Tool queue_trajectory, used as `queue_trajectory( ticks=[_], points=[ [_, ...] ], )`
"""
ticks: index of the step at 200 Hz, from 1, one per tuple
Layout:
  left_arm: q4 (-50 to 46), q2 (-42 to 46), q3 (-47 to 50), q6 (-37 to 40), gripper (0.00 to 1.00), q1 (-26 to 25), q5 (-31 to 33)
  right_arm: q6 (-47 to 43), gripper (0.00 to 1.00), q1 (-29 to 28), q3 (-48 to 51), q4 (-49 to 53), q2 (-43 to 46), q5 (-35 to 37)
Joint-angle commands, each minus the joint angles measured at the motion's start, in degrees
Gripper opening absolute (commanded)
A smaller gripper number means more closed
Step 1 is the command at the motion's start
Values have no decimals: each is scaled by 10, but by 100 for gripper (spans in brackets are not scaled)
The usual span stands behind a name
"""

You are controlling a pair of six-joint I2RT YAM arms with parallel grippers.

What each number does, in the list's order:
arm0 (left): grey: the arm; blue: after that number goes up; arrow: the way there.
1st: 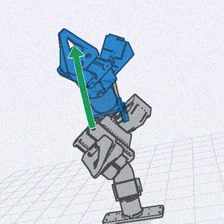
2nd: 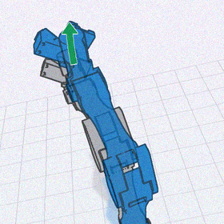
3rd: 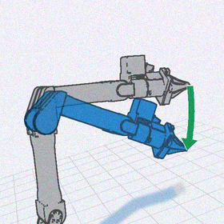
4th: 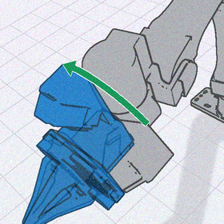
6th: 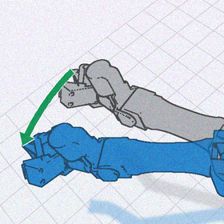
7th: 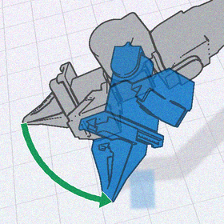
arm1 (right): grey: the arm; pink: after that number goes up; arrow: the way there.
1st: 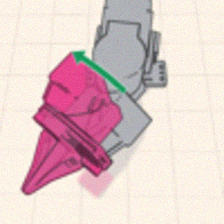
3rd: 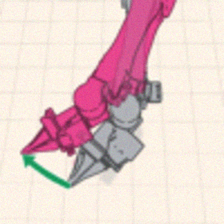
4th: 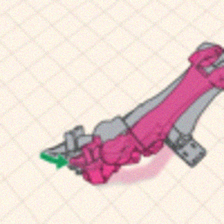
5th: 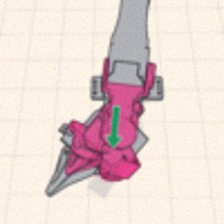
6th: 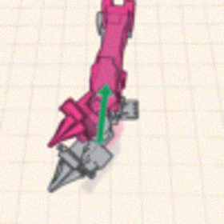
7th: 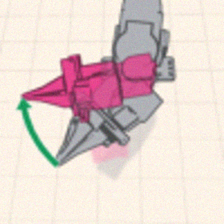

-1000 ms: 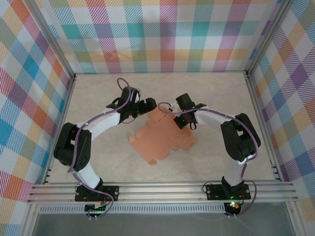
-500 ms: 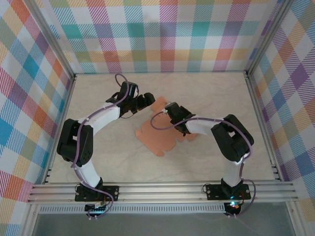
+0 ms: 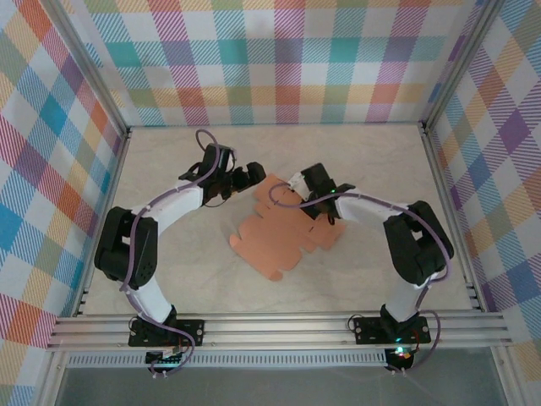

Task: Fold the paper box

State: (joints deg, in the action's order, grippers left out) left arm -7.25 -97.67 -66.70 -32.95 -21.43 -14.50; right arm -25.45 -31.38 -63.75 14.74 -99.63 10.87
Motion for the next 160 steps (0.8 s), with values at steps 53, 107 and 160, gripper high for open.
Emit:
queue_trajectory(
  ticks=[53, 107, 160],
  points=[
    [115, 20, 32, 276, 100, 5, -72, -21, 0, 77, -48, 209, -1, -368],
    [17, -55, -57, 460, 75, 10, -244, -34, 0, 110, -91, 252, -40, -445],
    [-106, -127, -163, 524, 64, 10, -315, -28, 0, 134, -125, 267, -66, -489]
  ],
)
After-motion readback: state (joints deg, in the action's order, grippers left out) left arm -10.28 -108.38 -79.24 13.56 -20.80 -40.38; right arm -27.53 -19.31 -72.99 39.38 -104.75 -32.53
